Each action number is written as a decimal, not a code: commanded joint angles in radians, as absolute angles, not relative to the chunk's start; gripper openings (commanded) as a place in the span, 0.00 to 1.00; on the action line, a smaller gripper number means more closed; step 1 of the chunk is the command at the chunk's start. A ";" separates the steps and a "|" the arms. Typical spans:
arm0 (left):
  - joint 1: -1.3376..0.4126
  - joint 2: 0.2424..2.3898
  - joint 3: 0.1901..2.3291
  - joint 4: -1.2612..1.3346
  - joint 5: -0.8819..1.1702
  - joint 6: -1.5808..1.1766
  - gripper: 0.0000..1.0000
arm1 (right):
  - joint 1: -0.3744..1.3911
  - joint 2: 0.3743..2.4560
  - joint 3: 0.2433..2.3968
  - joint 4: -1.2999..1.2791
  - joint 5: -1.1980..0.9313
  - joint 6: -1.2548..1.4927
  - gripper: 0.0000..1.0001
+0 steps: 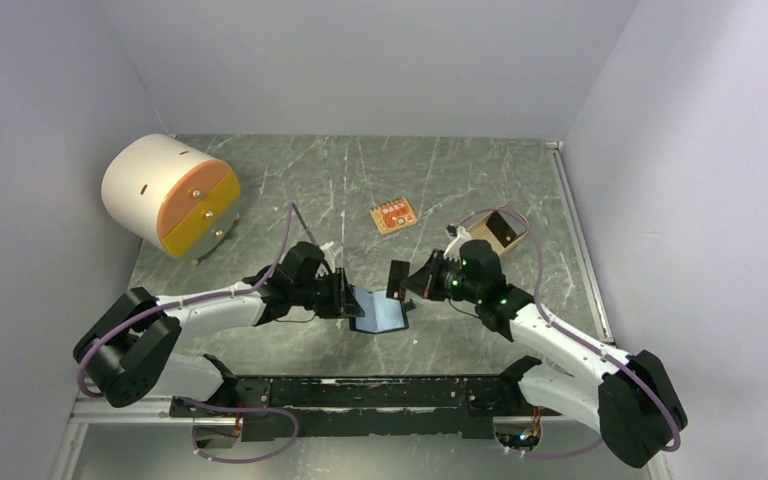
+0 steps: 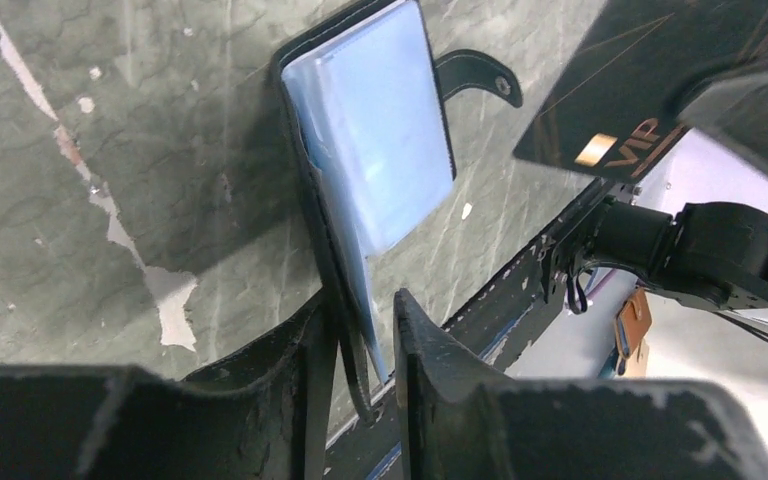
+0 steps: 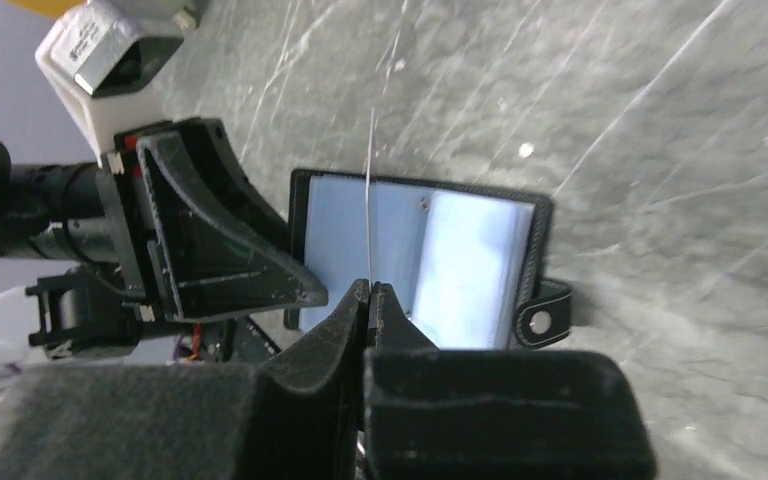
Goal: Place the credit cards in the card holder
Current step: Insert the credit card into the card holder.
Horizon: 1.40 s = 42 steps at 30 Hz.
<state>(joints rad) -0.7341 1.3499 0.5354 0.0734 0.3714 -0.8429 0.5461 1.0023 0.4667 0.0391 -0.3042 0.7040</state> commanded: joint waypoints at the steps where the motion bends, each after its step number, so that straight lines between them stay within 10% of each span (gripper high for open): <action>1: -0.722 1.356 0.507 0.080 0.348 -0.855 0.32 | 0.616 1.043 0.385 0.292 -0.306 0.818 0.00; 42: -0.719 1.359 0.507 -0.049 0.213 -0.809 0.29 | 0.662 1.466 0.229 0.754 -0.432 0.907 0.00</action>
